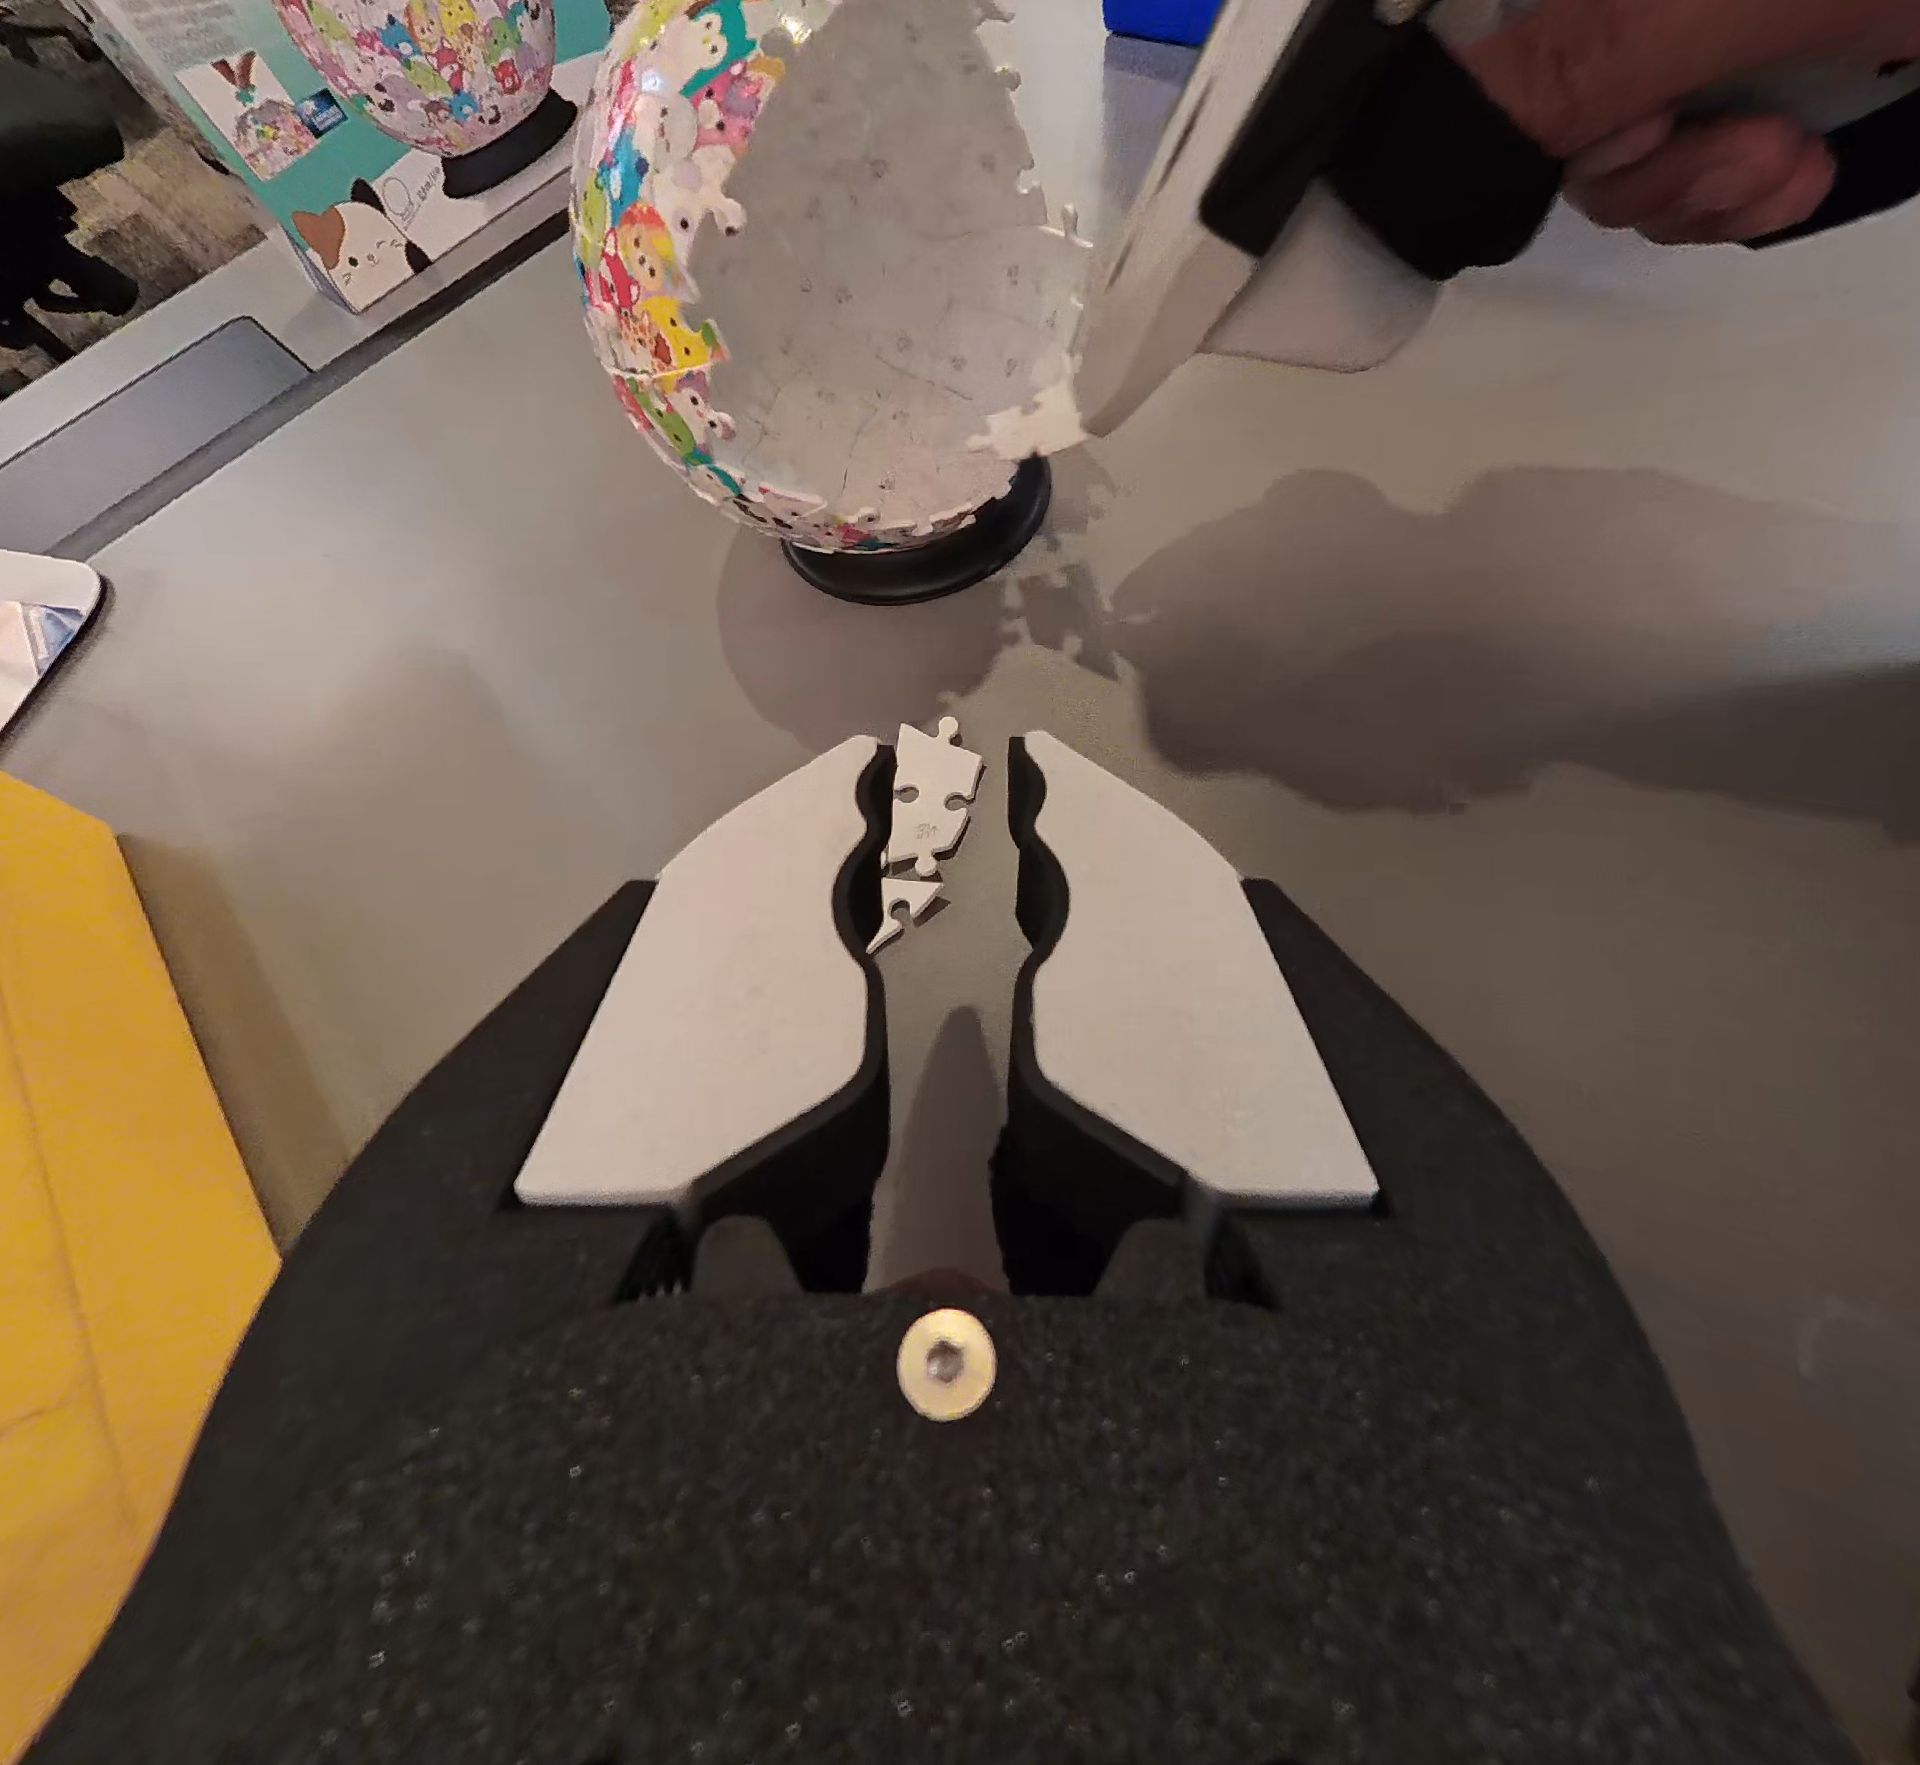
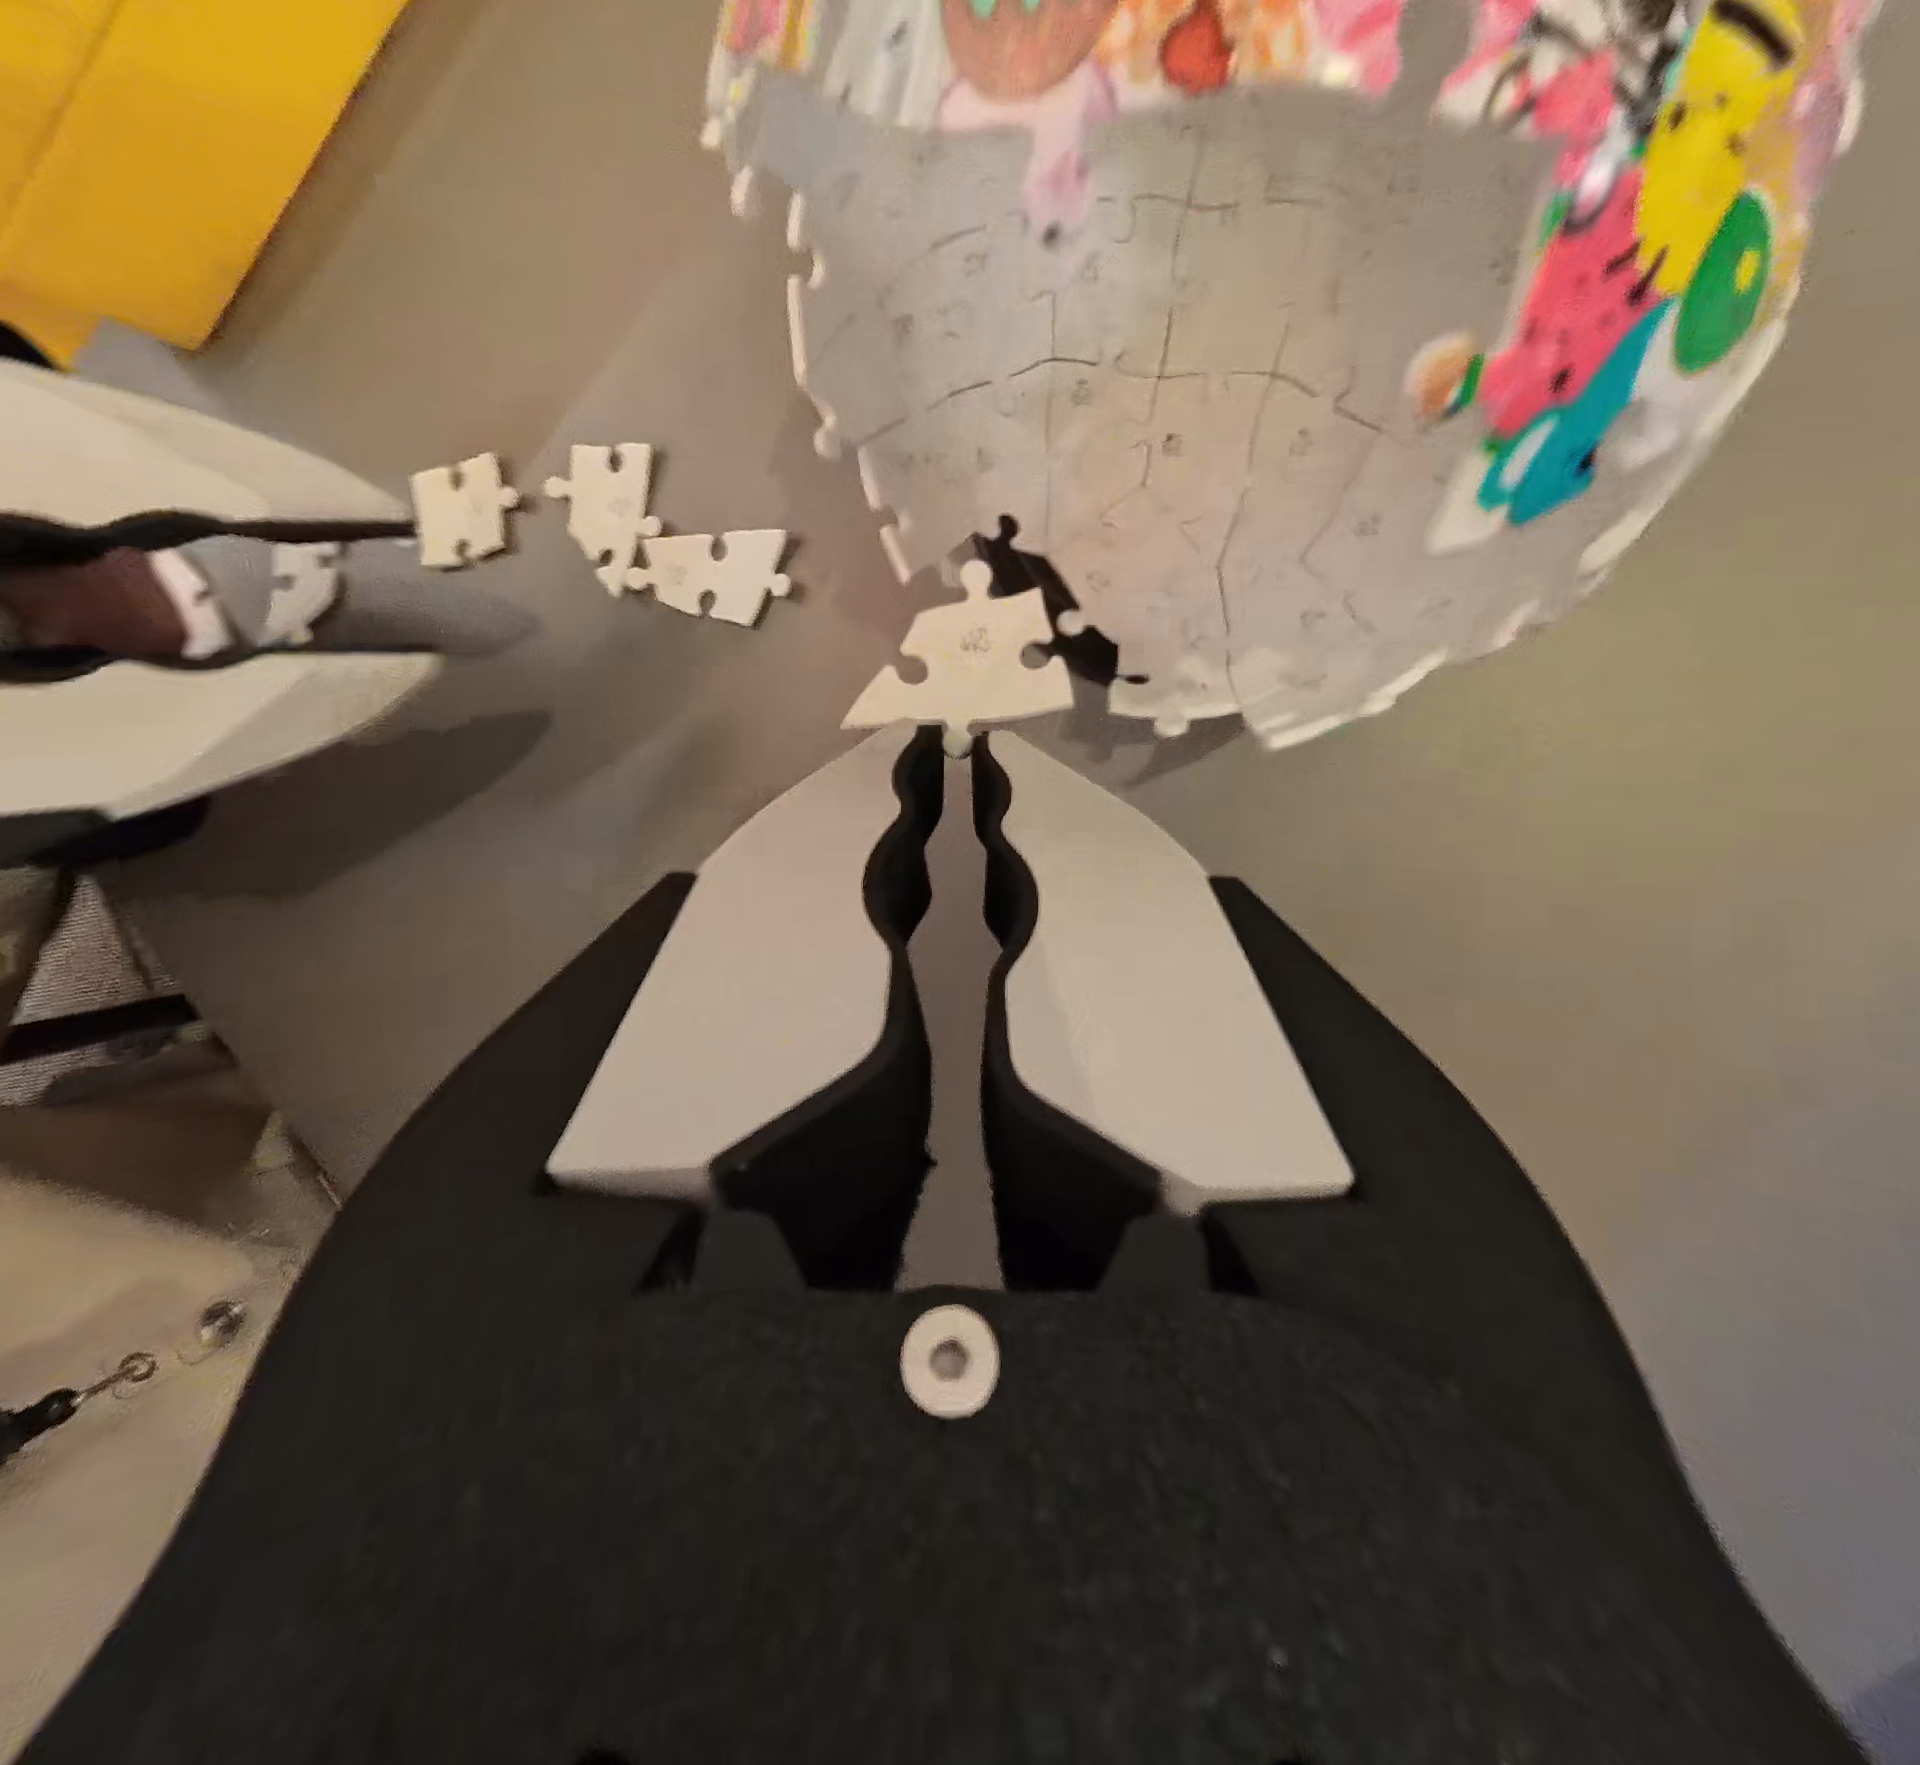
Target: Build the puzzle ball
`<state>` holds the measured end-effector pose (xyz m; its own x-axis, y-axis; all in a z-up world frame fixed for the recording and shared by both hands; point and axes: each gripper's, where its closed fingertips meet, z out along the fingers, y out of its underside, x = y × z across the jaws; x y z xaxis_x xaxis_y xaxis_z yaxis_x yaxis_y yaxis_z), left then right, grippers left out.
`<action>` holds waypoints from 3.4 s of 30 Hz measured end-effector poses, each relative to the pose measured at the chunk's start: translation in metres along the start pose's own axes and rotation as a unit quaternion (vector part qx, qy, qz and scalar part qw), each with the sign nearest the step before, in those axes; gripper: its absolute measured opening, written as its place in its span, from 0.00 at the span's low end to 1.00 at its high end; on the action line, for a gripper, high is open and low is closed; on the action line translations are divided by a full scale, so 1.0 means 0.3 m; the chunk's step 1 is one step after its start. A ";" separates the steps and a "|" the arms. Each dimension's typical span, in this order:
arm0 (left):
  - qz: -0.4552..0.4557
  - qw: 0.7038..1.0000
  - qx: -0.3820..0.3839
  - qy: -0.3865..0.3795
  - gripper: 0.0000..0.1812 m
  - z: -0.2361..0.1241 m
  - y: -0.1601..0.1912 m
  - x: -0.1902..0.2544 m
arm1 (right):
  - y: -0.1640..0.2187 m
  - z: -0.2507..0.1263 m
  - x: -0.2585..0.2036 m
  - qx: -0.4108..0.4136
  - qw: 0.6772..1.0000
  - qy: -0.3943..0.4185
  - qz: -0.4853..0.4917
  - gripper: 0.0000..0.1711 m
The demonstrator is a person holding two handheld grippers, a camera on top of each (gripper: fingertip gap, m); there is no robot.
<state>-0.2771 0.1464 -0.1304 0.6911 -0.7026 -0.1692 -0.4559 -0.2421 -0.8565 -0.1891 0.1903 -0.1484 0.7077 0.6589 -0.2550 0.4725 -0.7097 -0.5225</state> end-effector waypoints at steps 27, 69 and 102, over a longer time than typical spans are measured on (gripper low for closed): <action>-0.033 0.994 -0.107 -0.015 0.11 0.067 0.050 0.034 | 0.253 0.003 -0.010 0.041 0.938 0.002 -0.343 0.03; -0.058 0.994 -0.080 -0.040 0.11 0.062 0.023 0.002 | 0.074 -0.094 -0.010 0.232 0.935 -0.002 -0.270 0.21; -0.196 0.976 0.028 0.085 0.15 -0.063 0.015 -0.040 | 0.180 -0.130 0.002 0.119 0.968 0.149 -0.163 0.14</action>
<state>-0.2982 0.1410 -0.1230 0.7015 -0.6649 0.2566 -0.1404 -0.4819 -0.8649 -0.1426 0.1426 -0.1451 0.6781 0.7119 0.1826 0.5872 -0.3753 -0.7172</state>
